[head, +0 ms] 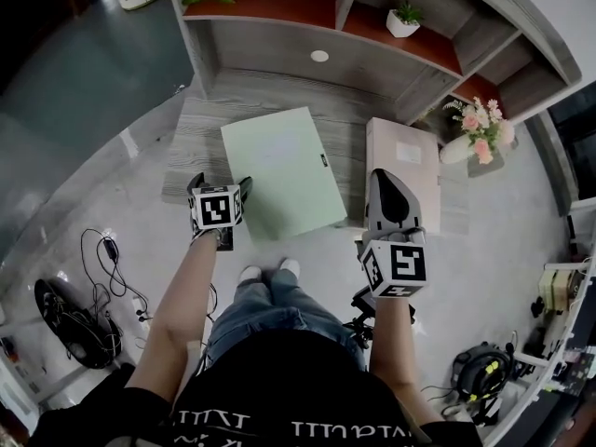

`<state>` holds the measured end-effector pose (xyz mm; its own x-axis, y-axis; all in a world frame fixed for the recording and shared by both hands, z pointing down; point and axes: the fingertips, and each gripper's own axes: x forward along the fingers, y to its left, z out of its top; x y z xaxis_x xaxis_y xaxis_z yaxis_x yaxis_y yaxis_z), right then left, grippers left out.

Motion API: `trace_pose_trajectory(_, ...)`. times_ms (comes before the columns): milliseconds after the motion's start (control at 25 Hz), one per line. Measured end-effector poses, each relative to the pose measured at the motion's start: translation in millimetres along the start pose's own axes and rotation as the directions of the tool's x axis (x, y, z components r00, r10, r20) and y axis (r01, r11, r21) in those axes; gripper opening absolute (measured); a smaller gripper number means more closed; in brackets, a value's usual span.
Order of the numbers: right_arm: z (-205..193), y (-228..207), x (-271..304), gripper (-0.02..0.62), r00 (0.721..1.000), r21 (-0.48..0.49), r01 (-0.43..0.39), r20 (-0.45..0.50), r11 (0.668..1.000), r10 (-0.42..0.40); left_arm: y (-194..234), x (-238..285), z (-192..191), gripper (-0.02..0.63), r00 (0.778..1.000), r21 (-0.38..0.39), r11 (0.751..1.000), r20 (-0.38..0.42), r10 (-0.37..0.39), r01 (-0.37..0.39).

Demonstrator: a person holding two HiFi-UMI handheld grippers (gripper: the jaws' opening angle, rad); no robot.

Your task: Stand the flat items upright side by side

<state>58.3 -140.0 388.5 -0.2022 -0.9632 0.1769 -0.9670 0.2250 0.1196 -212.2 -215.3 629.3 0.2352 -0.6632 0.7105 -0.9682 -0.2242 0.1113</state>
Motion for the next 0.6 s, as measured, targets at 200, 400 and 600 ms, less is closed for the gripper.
trace_pose_trajectory(200,2,14,0,0.015,1.0,-0.003,-0.017,0.004,1.0,0.017,5,-16,-19,0.522,1.0,-0.079,0.997,-0.001,-0.016,0.016)
trace_pose_trajectory(400,5,21,-1,0.015,0.999,0.002,-0.028,0.016,1.0,0.028,6,-30,-39,0.522,0.999,-0.15,0.988,0.007,-0.044,0.045)
trace_pose_trajectory(600,2,30,-1,0.015,0.999,0.007,-0.046,0.012,0.999,0.045,6,-39,-59,0.522,0.996,-0.236,0.968,-0.009,-0.094,0.089)
